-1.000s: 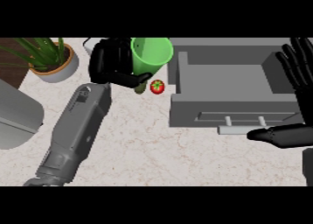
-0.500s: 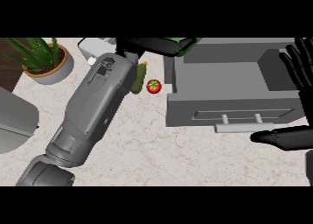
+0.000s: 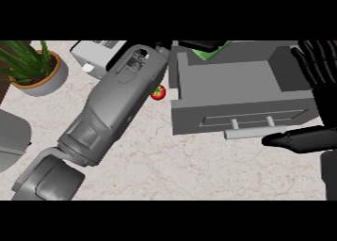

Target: Pick up the cup, place it into the drawer and close the drawer

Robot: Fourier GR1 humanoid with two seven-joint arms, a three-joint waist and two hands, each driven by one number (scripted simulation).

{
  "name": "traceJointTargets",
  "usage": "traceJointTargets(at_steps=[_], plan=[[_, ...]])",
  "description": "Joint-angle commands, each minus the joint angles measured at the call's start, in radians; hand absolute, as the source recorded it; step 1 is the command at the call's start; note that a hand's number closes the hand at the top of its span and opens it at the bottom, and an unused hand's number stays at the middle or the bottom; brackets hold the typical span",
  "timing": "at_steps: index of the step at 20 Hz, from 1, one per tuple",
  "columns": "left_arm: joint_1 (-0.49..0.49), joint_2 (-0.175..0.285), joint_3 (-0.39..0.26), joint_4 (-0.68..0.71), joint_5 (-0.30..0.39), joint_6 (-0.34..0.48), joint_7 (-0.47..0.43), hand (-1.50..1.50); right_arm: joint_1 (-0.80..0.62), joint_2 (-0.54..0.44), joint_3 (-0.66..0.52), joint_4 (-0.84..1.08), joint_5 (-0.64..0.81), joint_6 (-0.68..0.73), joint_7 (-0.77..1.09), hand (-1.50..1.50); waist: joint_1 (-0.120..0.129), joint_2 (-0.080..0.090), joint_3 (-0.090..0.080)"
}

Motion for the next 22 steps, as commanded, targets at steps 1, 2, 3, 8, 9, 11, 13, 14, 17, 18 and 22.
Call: traceJointTargets(at_steps=[1,2,3,8,9,11,13,14,17,18,22], plan=[[-0.049,0.000,-0.087,0.090,0.047,0.017,0.057,1.50,0.001,0.010,0.007,0.026,-0.004,0.016,-0.046,-1.50,-0.037,0.008,0.001],[-0.017,0.000,-0.080,0.128,0.018,-0.029,0.020,1.50,-0.006,-0.033,-0.026,0.033,-0.030,0.046,-0.035,-1.50,-0.036,0.015,0.001],[-0.006,0.000,-0.113,0.133,0.038,-0.040,0.049,1.50,-0.021,-0.009,-0.002,0.037,-0.020,0.033,-0.034,-1.50,-0.061,0.018,0.002],[0.005,0.000,-0.185,0.159,0.054,-0.110,0.071,1.50,-0.051,0.009,0.031,0.043,0.003,0.024,-0.039,-1.50,-0.086,0.027,0.001],[0.016,0.000,-0.191,0.166,0.056,-0.106,0.055,1.50,-0.066,0.009,0.033,0.033,-0.010,0.026,-0.020,-1.50,-0.088,0.027,0.000],[0.039,0.000,-0.232,0.146,0.063,-0.082,0.045,-1.50,-0.071,0.012,0.029,0.037,-0.027,0.029,-0.013,-1.50,-0.114,0.027,0.001],[0.024,0.000,-0.222,0.137,0.094,-0.079,0.055,-1.50,-0.074,0.021,0.050,0.052,-0.008,0.032,-0.034,-1.50,-0.137,0.037,0.001],[0.055,0.000,-0.215,0.120,0.112,-0.077,0.001,-1.50,-0.073,0.045,0.093,0.047,0.001,0.040,-0.038,-1.50,-0.125,0.037,0.000],[0.076,0.000,-0.191,0.091,0.182,-0.073,-0.023,-1.50,-0.083,0.054,0.129,0.039,-0.089,0.123,-0.021,-1.50,-0.143,0.037,0.000],[0.074,0.000,-0.174,0.077,0.211,-0.078,-0.038,-1.50,-0.095,0.050,0.131,0.060,-0.104,0.143,-0.026,-1.50,-0.129,0.038,0.000],[0.064,0.000,-0.147,0.026,0.290,-0.123,-0.109,-1.50,-0.082,0.048,0.216,0.053,-0.171,0.268,-0.021,1.50,-0.130,0.036,-0.001]])
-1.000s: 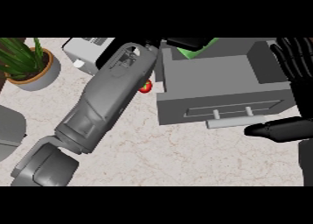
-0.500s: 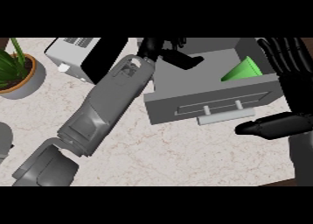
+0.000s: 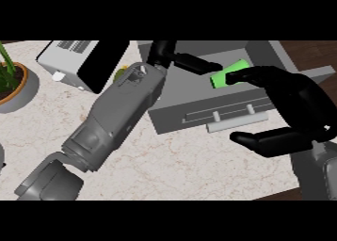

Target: Pick up the cup, place it into the drawer and close the drawer

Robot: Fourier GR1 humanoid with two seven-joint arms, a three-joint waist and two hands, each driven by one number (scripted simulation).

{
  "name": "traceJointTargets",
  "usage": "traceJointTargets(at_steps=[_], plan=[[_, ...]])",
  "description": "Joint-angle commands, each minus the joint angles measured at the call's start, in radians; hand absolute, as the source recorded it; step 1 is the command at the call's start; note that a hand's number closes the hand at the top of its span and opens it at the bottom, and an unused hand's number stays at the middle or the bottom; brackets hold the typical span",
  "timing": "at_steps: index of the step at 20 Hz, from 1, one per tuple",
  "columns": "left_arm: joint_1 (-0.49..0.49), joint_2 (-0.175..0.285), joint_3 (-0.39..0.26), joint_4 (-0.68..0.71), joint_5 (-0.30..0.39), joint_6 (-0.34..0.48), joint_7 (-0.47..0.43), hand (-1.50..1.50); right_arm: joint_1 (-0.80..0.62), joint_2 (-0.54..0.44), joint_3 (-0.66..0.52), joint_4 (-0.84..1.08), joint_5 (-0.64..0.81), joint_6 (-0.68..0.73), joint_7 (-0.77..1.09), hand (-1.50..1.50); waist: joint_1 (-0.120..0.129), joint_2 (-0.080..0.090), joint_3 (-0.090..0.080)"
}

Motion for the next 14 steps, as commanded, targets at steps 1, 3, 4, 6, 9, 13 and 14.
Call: traceJointTargets(at_steps=[1,3,4,6,9,13,14], plan=[[0.020,0.000,0.025,-0.048,0.083,-0.024,-0.094,-1.50,-0.020,-0.001,0.079,-0.017,-0.085,0.105,0.050,1.50,0.012,-0.009,-0.002],[0.017,0.000,0.044,-0.038,0.106,-0.012,-0.134,-1.50,0.026,-0.060,0.103,0.003,-0.092,0.187,0.069,1.50,0.025,-0.008,-0.002],[-0.002,0.000,0.045,-0.043,0.123,0.024,-0.132,-1.50,0.023,-0.084,0.121,0.002,-0.066,0.209,0.074,1.50,0.027,-0.013,-0.001],[0.000,0.000,0.040,-0.037,0.139,0.054,-0.138,-1.50,0.020,-0.150,0.168,0.000,-0.012,0.262,0.124,1.50,0.046,-0.021,-0.002],[-0.026,0.000,0.058,-0.013,0.155,0.056,-0.154,-1.50,0.065,-0.202,0.173,-0.023,0.063,0.277,0.127,-1.50,0.093,-0.029,-0.001],[0.024,0.000,0.034,-0.025,0.183,0.059,-0.181,-1.50,0.085,-0.230,0.220,-0.056,0.329,0.205,0.090,-1.50,0.128,-0.040,0.000],[0.022,0.000,0.040,-0.019,0.188,0.073,-0.171,-1.50,0.116,-0.248,0.208,-0.063,0.363,0.192,0.070,-1.50,0.139,-0.043,0.000]])
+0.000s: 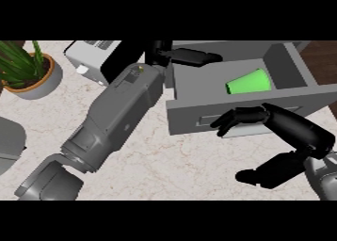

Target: Pick up the cup, place it into the drawer and close the drawer

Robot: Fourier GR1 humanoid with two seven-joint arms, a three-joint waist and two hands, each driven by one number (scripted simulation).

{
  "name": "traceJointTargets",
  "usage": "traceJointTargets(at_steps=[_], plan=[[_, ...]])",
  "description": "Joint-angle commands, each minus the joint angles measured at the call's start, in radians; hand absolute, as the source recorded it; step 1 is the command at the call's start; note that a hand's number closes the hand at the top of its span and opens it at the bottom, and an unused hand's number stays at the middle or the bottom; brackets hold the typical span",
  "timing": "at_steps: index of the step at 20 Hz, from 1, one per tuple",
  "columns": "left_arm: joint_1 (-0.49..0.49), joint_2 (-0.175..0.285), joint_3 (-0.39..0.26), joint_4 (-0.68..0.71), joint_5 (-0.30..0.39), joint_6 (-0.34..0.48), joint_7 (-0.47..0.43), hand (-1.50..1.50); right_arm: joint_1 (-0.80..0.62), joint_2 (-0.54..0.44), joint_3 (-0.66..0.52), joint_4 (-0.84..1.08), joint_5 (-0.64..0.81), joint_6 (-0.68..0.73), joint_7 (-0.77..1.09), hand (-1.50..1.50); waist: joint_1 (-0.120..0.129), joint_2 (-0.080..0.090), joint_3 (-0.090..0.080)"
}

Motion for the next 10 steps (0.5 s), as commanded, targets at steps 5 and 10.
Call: traceJointTargets(at_steps=[5,10], plan=[[0.066,0.000,0.021,-0.047,0.038,-0.036,-0.061,-1.50,0.097,0.019,0.123,0.163,0.399,-0.179,-0.143,-1.50,0.100,-0.014,0.001],[0.118,0.027,0.034,-0.071,0.040,-0.102,-0.071,-1.50,-0.038,0.083,0.201,0.497,0.517,-0.229,-0.218,-1.50,0.140,-0.009,0.001]])
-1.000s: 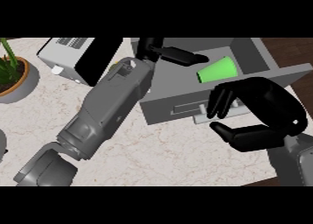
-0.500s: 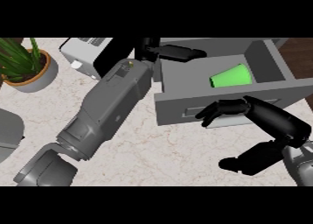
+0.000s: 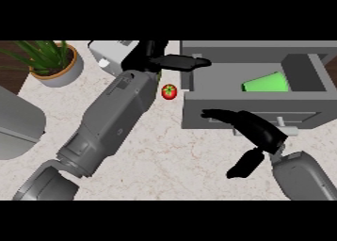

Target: Pick up the cup, place it into the drawer and close the drawer

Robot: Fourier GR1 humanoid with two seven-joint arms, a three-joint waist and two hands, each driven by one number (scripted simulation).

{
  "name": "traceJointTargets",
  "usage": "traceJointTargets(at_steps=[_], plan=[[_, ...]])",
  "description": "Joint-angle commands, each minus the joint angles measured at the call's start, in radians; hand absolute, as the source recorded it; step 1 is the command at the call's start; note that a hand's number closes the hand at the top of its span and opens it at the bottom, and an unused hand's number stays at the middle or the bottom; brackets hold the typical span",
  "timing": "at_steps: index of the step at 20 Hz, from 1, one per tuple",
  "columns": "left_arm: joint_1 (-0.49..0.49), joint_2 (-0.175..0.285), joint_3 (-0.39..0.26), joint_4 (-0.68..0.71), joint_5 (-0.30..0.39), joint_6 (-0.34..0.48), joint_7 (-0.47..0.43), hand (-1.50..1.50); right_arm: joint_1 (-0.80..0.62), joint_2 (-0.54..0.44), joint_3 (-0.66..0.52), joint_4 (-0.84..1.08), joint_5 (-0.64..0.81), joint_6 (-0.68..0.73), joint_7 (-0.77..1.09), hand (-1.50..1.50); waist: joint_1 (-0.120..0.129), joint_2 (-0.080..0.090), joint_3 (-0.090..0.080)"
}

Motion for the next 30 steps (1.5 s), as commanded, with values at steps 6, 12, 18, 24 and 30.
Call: traceJointTargets(at_steps=[6,12,18,24,30], plan=[[0.149,0.041,0.008,-0.119,0.006,-0.069,-0.035,-1.50,-0.203,0.063,0.011,0.578,0.192,-0.162,-0.212,1.50,0.077,0.001,0.002],[0.204,0.103,0.004,-0.201,0.018,-0.117,0.034,-1.50,-0.372,0.047,-0.135,0.795,0.135,-0.234,-0.377,1.50,0.114,0.007,0.004],[0.252,0.154,0.002,-0.245,0.026,-0.161,0.066,-1.50,-0.529,-0.003,-0.255,0.951,0.100,-0.301,-0.405,1.50,0.151,0.022,0.005],[0.289,0.172,-0.016,-0.281,0.013,-0.189,0.061,-1.50,-0.625,-0.073,-0.326,0.995,0.050,-0.264,-0.371,1.50,0.174,0.030,0.004],[0.325,0.187,-0.023,-0.306,0.013,-0.214,0.061,-1.50,-0.641,-0.121,-0.354,0.975,0.014,-0.213,-0.358,1.50,0.193,0.030,0.003]])
